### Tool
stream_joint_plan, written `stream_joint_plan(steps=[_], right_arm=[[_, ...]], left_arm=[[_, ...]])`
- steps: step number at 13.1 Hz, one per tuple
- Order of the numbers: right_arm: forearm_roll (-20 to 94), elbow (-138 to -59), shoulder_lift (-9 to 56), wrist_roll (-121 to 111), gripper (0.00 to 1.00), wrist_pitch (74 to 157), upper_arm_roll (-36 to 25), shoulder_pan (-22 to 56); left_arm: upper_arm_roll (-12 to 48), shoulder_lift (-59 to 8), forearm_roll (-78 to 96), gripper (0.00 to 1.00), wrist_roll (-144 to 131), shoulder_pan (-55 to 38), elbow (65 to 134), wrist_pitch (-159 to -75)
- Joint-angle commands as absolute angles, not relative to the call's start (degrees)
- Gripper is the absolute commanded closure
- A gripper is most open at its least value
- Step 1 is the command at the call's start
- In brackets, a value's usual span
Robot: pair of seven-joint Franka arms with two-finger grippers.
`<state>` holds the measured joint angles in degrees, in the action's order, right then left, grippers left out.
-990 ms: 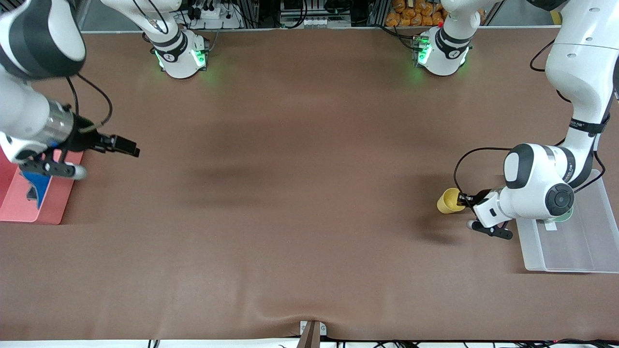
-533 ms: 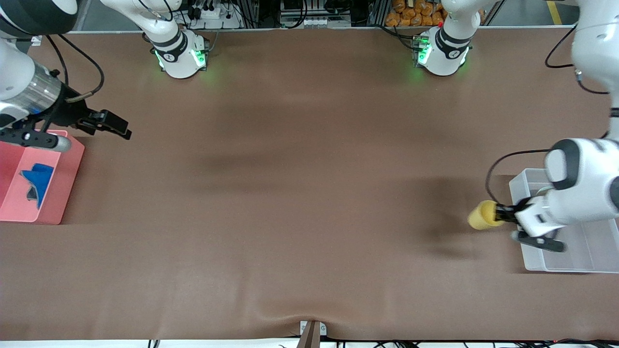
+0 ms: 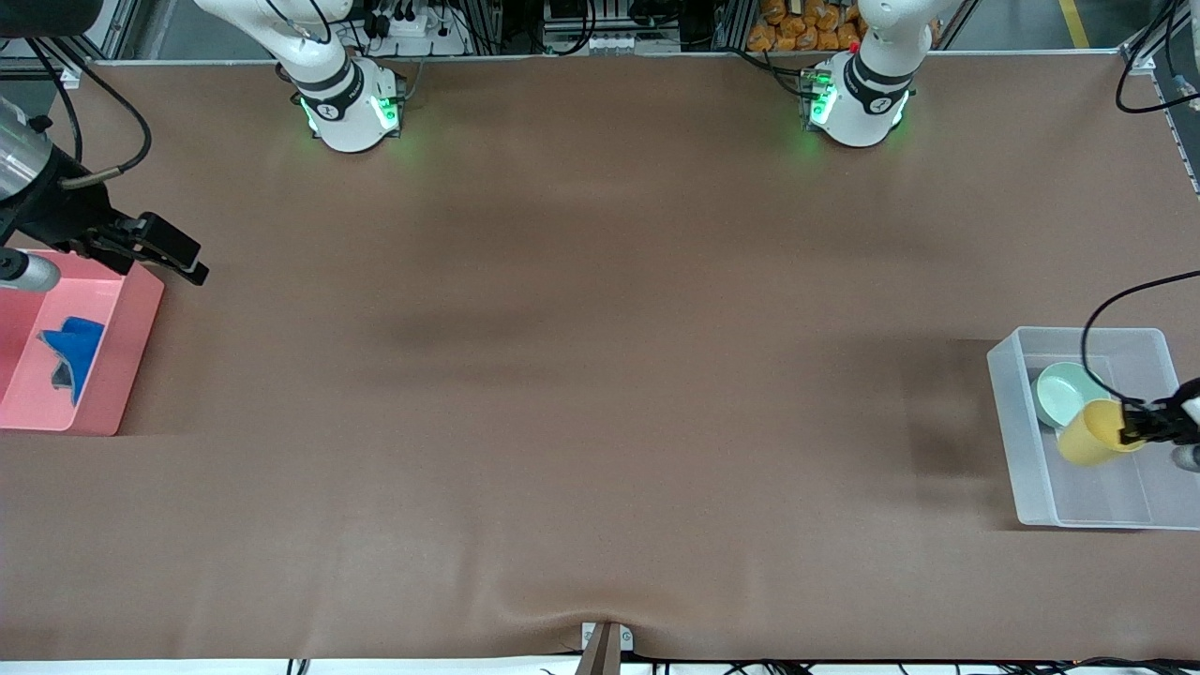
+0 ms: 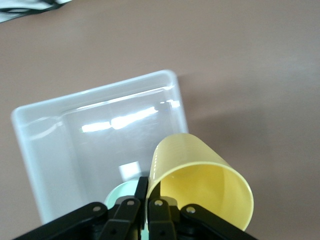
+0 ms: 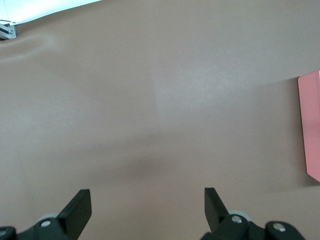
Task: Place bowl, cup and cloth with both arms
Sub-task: 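Lower the yellow cup into the clear bin beside the bowl and release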
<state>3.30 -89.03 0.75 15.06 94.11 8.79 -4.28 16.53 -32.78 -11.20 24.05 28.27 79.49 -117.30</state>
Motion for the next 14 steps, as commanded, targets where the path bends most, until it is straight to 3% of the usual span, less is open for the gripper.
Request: stream_joint_plan(steps=[1,5,14], right_arm=[[2.46,-87.01,1.76,15.29,0.00,92.90,8.96,-4.04],[2.37,-87.01,1.76,15.21,0.00,91.67,8.96,-4.13],[2.29,-87.10,1.76,15.21,0.00,90.88,8.96,-4.04]], left_arm=[[11.88,-35.59,-12.22,1.00,26.09,27.86,77.70,-121.26],[11.25,-40.15,-8.01,1.00,36.64,30.23,77.70,-129.90],[10.90,-46.84,-3.87,1.00,40.16,29.80,76.20,-130.08]])
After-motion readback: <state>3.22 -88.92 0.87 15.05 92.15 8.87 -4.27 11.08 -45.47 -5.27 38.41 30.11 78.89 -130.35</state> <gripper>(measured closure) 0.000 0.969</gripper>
